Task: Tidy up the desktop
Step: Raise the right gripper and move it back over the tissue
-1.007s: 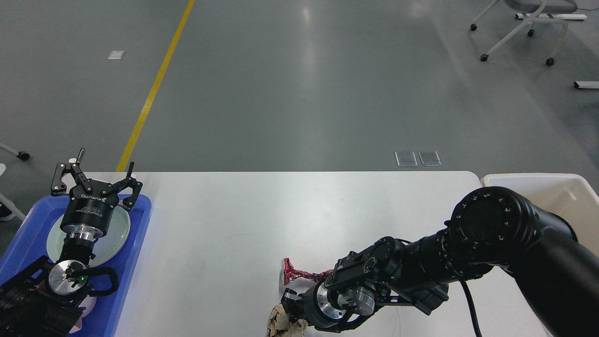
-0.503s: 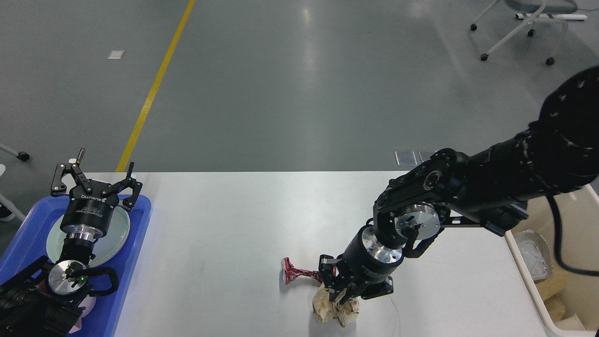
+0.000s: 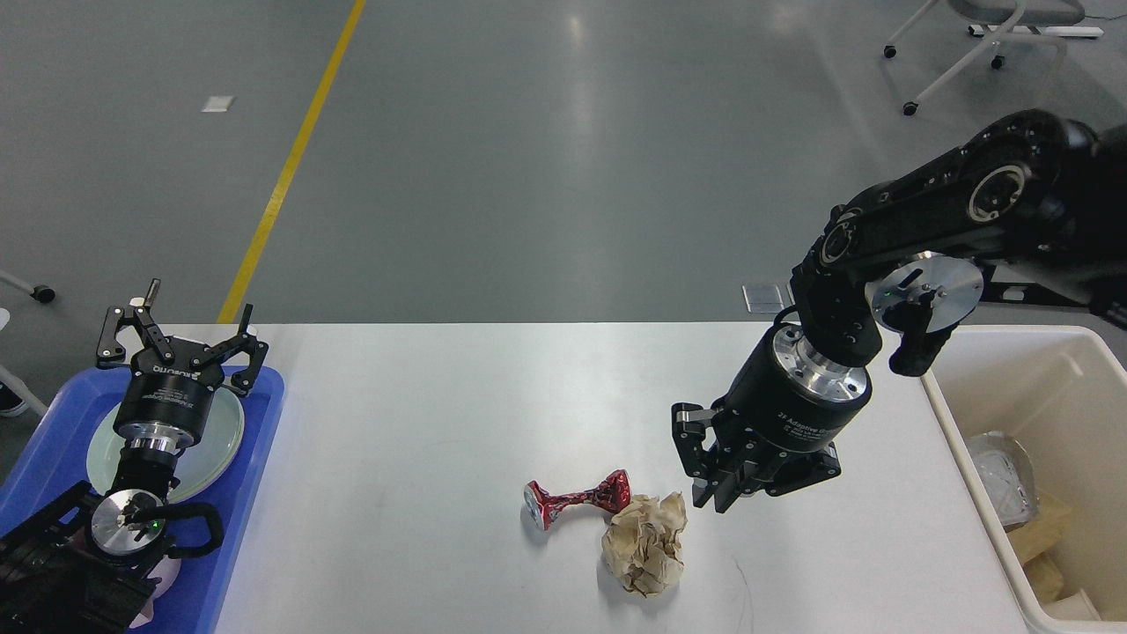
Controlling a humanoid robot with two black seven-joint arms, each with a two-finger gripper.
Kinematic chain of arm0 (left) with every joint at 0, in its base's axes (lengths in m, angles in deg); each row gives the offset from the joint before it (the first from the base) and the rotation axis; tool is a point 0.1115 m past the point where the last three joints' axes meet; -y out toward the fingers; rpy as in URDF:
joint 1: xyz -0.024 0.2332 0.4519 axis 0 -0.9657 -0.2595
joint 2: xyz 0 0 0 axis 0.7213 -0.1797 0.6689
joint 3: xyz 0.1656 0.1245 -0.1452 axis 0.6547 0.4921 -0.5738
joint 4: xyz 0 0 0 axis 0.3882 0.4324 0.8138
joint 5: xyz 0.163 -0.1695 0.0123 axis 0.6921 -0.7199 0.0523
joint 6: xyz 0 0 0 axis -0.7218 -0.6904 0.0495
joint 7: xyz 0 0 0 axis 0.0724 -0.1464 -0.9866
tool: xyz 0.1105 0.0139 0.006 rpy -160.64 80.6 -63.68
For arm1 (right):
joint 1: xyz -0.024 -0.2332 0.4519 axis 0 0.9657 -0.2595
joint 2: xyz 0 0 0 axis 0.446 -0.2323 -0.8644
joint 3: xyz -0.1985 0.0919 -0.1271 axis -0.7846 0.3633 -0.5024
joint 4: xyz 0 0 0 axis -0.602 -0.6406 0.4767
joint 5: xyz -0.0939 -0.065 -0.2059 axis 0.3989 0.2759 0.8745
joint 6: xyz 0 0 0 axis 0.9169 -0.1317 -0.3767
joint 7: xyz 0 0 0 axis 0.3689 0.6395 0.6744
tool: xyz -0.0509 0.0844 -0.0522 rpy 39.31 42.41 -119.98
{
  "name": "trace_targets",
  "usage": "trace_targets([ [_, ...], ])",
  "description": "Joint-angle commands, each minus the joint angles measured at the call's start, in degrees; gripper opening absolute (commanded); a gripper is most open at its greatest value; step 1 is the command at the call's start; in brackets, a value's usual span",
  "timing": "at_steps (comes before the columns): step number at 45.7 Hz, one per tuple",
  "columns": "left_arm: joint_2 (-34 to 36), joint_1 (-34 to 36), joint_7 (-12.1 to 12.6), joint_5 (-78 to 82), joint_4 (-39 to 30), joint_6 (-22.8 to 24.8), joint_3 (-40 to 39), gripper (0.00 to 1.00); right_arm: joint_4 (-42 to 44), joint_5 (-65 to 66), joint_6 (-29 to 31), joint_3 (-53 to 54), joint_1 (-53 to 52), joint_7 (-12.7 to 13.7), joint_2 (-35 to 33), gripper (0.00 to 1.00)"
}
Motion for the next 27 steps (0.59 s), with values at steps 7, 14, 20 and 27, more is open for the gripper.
trace_targets([
  [7,0.0,0.0,0.0,0.0,0.0,0.0,0.0,0.98,-0.1,-0.7,-3.2,0.1,0.2,0.0,0.4,0.0],
  [14,0.0,0.0,0.0,0.0,0.0,0.0,0.0,0.98,-1.7,0.2,-2.7,-1.4,-5.9,0.3,-0.2,0.0],
  [20,0.0,0.0,0.0,0.0,0.0,0.0,0.0,0.98,-3.4,2.7,-0.3,-4.8,-13.4,0.7,-1.3,0.0],
  [27,0.0,0.0,0.0,0.0,0.0,0.0,0.0,0.98,-4.0,5.1,6.3,-6.4,-19.7,1.4,-1.4,0.0],
])
